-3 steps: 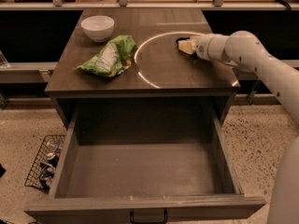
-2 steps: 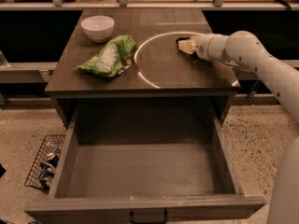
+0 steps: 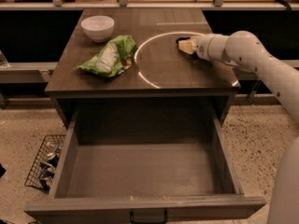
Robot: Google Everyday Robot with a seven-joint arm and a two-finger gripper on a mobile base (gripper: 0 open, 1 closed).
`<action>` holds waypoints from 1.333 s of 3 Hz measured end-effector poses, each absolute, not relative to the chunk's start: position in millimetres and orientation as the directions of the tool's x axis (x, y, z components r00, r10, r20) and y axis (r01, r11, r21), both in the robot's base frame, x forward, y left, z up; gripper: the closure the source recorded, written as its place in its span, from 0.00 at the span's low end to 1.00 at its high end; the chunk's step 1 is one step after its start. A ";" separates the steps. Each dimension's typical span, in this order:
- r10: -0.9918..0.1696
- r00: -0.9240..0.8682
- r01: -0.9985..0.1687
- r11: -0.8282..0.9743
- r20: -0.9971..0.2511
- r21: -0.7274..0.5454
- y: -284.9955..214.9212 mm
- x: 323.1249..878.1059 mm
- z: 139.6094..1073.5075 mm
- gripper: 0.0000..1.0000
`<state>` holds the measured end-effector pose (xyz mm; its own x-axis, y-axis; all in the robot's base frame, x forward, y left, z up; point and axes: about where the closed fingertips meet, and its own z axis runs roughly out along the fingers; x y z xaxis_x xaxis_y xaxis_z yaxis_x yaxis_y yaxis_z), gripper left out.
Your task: Place rxbar blueberry into top drawer
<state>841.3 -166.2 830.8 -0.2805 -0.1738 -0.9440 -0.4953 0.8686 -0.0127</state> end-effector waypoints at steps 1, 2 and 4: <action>-0.174 -0.280 -0.495 0.869 -0.944 -0.013 -166.1 841.3 830.9 1.00; -0.232 -0.220 -0.524 0.847 -0.948 -0.085 -154.7 820.3 885.4 1.00; -0.390 -0.027 -0.561 0.768 -0.920 -0.309 -117.3 761.3 1043.9 1.00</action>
Offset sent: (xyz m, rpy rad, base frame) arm -0.0967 0.0463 0.2462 -0.2307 -0.2559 0.1565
